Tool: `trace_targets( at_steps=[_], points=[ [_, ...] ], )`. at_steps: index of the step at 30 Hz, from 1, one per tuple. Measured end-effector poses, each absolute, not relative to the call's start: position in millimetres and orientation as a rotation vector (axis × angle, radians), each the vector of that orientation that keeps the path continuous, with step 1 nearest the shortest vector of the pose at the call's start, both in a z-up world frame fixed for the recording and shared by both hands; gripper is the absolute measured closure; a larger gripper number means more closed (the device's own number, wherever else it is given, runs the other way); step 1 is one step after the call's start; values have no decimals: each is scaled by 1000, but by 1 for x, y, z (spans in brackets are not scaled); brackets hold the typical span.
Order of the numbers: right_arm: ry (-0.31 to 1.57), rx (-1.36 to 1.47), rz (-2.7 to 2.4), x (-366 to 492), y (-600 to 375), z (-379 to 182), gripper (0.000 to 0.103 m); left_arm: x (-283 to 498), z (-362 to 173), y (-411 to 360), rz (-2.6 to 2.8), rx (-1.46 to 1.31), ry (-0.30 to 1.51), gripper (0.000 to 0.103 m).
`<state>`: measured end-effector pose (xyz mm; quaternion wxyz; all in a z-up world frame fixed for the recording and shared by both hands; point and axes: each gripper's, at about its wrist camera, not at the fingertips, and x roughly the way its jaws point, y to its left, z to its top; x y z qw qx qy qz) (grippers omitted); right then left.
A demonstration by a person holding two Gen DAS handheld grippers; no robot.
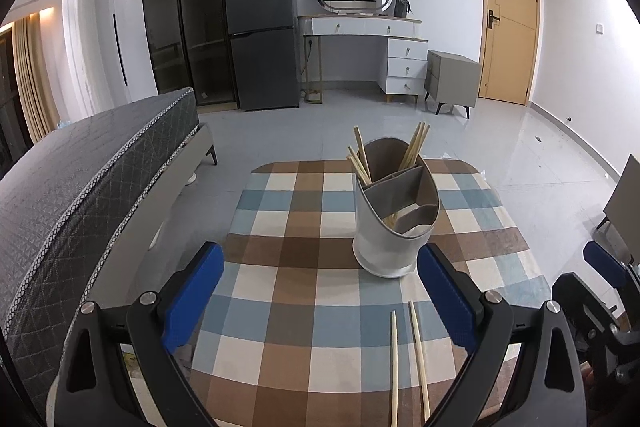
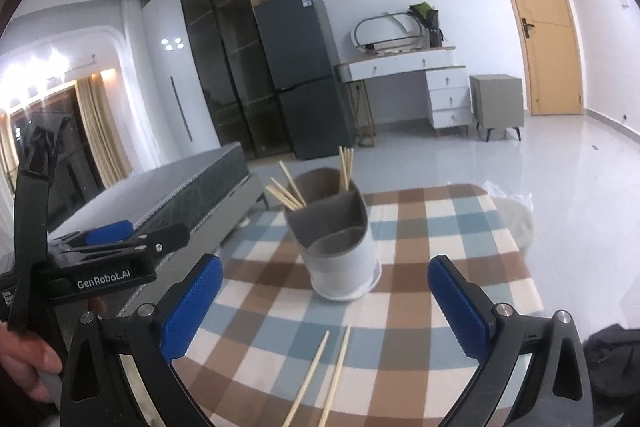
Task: Organize utensils
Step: 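Withdraw both open tools from the holder toward the last chopsticks, then lower the right tool and grasp a chopstick while the left tool approaches another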
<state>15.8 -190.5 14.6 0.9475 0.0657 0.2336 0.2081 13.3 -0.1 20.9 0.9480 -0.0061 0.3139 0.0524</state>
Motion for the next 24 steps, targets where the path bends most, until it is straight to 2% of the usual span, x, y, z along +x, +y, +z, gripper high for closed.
trace_targets(
  at_steps=[8, 14, 24],
  points=[
    [571, 134, 405, 28, -190, -6, 0, 27, -9, 9, 81, -76, 687, 8],
    [545, 79, 401, 27, -182, -13, 0, 38, -35, 17, 51, -112, 760, 8],
    [725, 1, 385, 54, -161, -50, 4, 56, -48, 43, 45, -270, 890, 9]
  ],
)
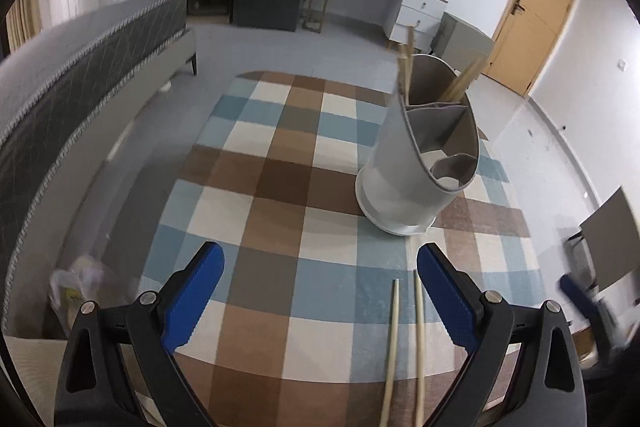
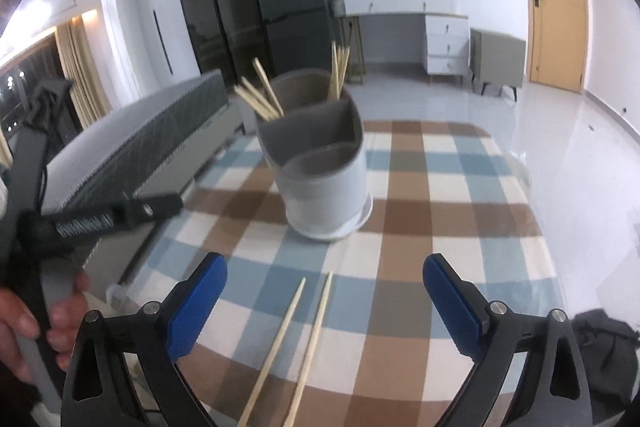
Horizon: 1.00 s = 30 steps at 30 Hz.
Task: Organize utensils
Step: 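Lower the right tool and grasp a chopstick while the left tool approaches another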
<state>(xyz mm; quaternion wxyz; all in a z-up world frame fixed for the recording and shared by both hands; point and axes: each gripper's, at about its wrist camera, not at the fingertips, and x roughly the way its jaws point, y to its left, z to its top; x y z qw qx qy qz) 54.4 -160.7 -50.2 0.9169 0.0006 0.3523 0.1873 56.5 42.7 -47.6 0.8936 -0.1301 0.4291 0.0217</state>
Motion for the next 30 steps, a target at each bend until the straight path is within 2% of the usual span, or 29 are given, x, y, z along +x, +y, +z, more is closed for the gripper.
trace_targets(
  at_steps=[3, 5, 12, 16, 17, 20, 25, 30],
  points=[
    [790, -8, 377, 64, -155, -63, 6, 60, -51, 49, 51, -300, 919, 9],
    [838, -14, 373, 70, -152, -72, 14, 63, -52, 52, 65, -303, 926, 9],
    [1004, -69, 370, 95, -138, -106, 29, 74, -61, 69, 103, -359, 974, 9],
    [1074, -89, 375, 111, -129, -124, 45, 79, -66, 78, 118, -405, 1002, 9],
    [1088, -96, 379, 114, -127, -128, 52, 80, -66, 80, 114, -420, 1005, 9],
    [1124, -132, 370, 125, -121, -140, 61, 81, -65, 83, 119, -437, 1001, 9],
    [1177, -187, 356, 136, -113, -153, 68, 84, -69, 88, 128, -463, 1019, 9],
    [1155, -293, 366, 134, -98, -153, 72, 86, -72, 93, 138, -482, 1032, 9]
  ],
)
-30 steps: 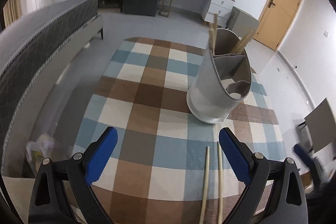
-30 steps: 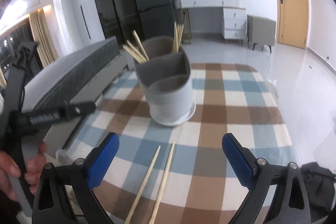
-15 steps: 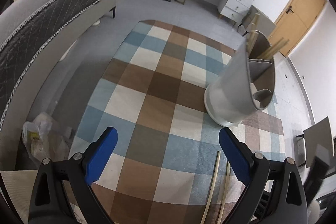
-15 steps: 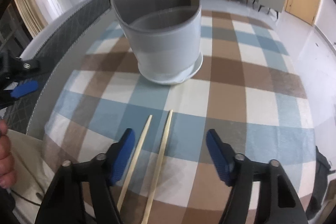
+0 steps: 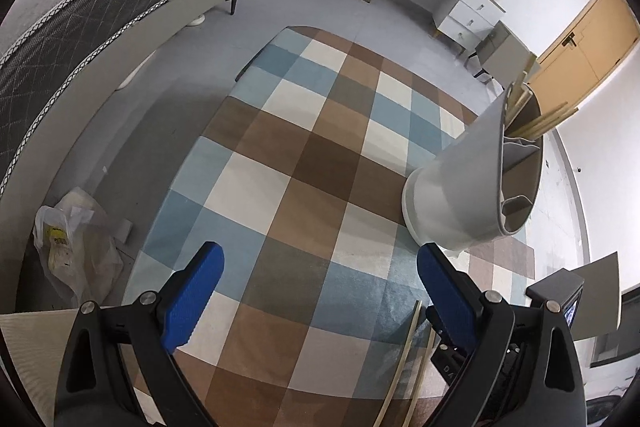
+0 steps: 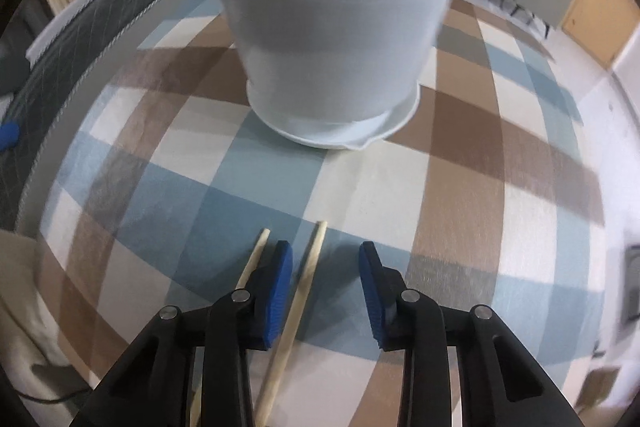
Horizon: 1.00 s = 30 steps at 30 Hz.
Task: Organize utensils
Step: 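Lower the right tool and grasp a chopstick while the left tool approaches another, then grasp the last chopstick with the left tool while the right tool lifts its chopstick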
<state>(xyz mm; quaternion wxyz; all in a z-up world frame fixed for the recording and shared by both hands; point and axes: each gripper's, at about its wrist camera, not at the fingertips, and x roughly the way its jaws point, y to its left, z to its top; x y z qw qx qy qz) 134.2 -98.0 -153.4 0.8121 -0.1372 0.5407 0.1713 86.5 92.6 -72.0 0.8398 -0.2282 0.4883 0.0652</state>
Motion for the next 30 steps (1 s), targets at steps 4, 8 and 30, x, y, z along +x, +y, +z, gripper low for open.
trace_targets(
  at_steps=[4, 8, 30],
  points=[
    [1149, -301, 393, 132, -95, -154, 85, 87, -73, 92, 143, -469, 1039, 9],
    [1144, -262, 390, 133, -105, -154, 98, 87, -76, 90, 154, -443, 1046, 9],
    [1027, 345, 372, 139, -208, -107, 99, 69, -119, 15, -164, -341, 1254, 9]
  ],
)
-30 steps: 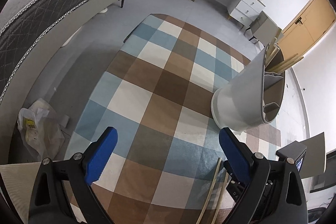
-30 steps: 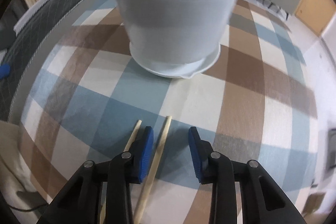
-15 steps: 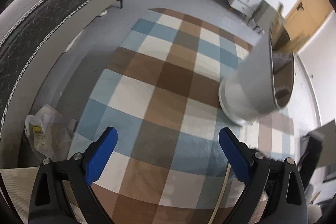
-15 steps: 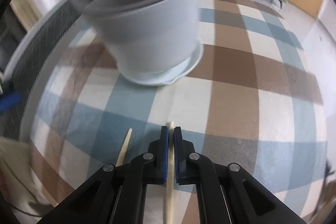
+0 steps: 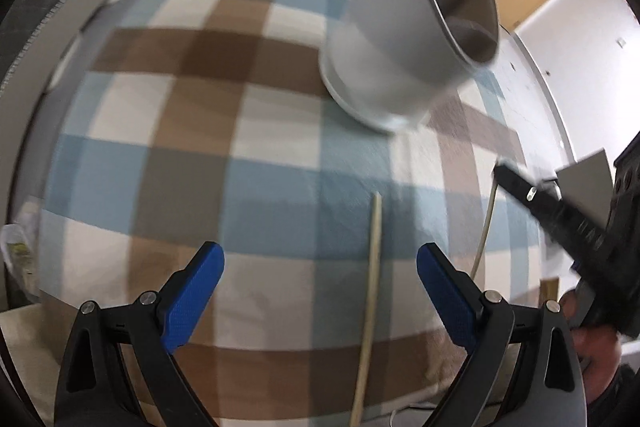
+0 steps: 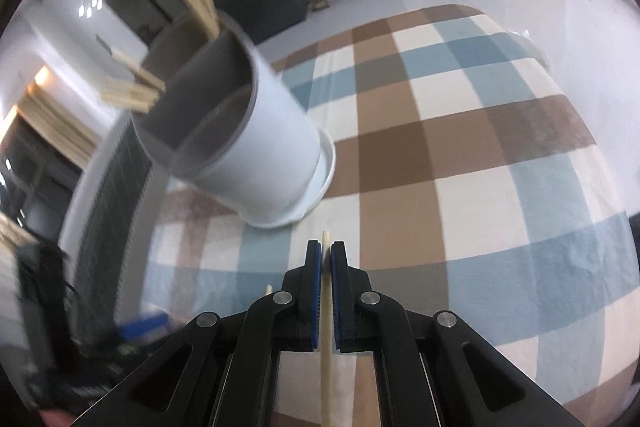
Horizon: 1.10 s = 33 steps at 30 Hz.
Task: Organize utensils
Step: 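Grasp the last chopstick with the left tool while the right tool lifts its chopstick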
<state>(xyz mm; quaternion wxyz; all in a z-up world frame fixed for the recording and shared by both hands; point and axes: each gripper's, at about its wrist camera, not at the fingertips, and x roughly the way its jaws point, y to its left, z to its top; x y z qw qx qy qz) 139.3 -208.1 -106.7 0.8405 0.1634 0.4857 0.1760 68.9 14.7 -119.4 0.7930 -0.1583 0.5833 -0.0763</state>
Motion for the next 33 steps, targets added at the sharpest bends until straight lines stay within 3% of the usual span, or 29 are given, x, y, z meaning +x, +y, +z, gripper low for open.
trace_targets(
  at_steps=[10, 24, 26, 29, 33],
  points=[
    [944, 558, 421, 128, -246, -84, 99, 54, -121, -3, -166, -248, 1285, 9],
    [919, 592, 386, 119, -268, -80, 99, 76, -128, -38, -104, -86, 1352, 9],
    [917, 594, 385, 119, -269, -80, 99, 82, -130, -39, -100, -80, 1366, 13],
    [914, 600, 386, 119, -270, -80, 99, 91, -135, -46, -84, -57, 1390, 31],
    [911, 603, 389, 119, -271, -79, 99, 100, -140, -55, -88, -25, 1399, 33]
  ],
)
